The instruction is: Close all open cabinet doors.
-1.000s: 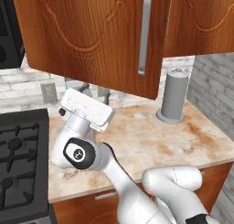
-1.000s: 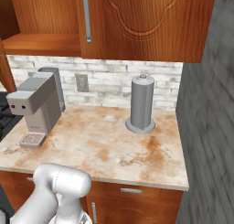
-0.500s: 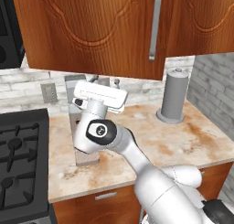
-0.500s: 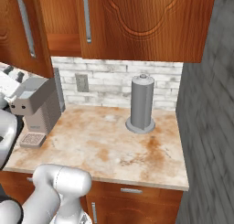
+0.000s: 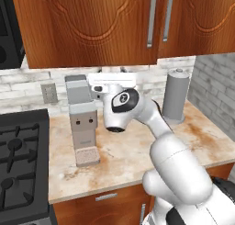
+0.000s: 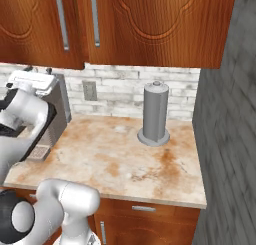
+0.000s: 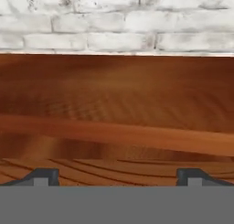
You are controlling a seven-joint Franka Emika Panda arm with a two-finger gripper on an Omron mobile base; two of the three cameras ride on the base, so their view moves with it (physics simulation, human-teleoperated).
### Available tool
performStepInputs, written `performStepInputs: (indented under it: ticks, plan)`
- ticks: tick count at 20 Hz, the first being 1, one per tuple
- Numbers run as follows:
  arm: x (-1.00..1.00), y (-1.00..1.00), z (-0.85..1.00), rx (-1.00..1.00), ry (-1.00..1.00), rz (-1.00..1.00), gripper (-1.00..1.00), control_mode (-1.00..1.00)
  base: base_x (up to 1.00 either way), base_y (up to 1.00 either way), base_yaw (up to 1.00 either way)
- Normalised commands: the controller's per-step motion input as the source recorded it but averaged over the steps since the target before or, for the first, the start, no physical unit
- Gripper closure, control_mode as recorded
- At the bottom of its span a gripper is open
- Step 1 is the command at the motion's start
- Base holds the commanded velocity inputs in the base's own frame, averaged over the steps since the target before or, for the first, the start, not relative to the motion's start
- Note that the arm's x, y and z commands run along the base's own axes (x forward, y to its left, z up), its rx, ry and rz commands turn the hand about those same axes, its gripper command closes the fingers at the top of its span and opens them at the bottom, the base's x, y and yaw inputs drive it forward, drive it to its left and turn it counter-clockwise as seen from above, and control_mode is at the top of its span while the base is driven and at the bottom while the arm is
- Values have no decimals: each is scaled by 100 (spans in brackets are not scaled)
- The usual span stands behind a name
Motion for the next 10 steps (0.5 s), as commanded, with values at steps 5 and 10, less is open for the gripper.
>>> performStepInputs:
  ticks: [5, 10]
  plan:
    - [89, -72, 76, 14, 0, 16, -100, -100, 0, 0, 0]
    - [85, -68, 68, 14, 0, 16, -100, -100, 0, 0, 0]
